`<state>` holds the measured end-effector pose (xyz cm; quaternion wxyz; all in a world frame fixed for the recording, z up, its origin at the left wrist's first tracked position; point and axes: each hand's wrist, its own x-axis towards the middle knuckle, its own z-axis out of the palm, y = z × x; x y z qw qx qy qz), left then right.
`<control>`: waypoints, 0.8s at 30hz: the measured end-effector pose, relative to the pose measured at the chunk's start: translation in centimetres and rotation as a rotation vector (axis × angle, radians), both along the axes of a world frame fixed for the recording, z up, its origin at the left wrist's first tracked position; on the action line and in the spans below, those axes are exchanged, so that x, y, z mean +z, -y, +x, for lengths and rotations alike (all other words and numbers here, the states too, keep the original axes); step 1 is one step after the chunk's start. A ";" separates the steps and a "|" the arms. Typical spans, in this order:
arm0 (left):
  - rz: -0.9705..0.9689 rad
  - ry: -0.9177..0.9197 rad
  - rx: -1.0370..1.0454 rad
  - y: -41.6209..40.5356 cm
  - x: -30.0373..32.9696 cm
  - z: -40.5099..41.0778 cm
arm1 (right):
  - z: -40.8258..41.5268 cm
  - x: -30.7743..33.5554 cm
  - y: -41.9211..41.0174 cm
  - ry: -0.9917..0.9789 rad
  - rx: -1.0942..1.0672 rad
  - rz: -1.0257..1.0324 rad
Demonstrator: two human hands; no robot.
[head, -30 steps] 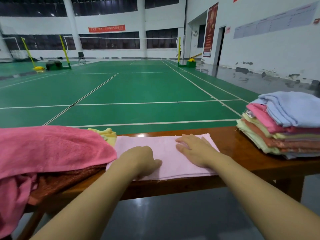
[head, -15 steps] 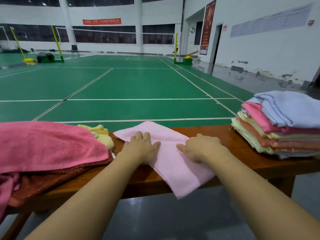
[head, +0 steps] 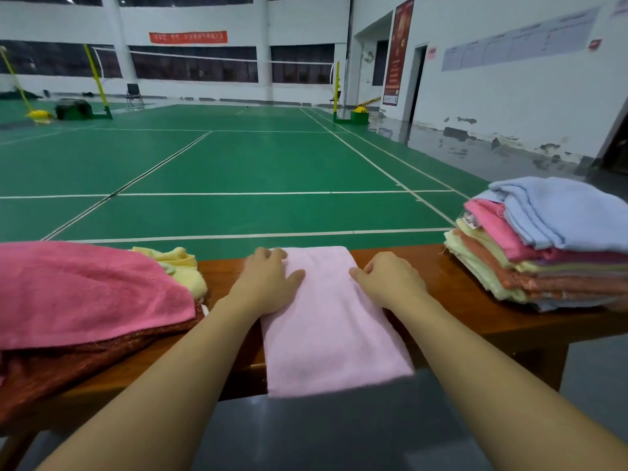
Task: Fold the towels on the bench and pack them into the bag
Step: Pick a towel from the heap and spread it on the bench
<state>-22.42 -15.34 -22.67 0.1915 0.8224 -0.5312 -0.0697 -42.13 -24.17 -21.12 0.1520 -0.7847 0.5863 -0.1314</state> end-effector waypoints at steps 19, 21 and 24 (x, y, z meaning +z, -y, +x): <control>-0.333 -0.625 0.292 -2.8 1.7 -1.7 | -0.8 -0.6 -0.2 0.543 0.009 0.201; -0.474 -0.693 0.350 -3.0 2.0 -1.9 | -0.9 -0.4 -0.4 0.692 -0.007 0.180; -0.632 -0.569 0.366 -3.6 3.5 -2.6 | -0.9 0.5 -1.2 0.891 -0.002 0.130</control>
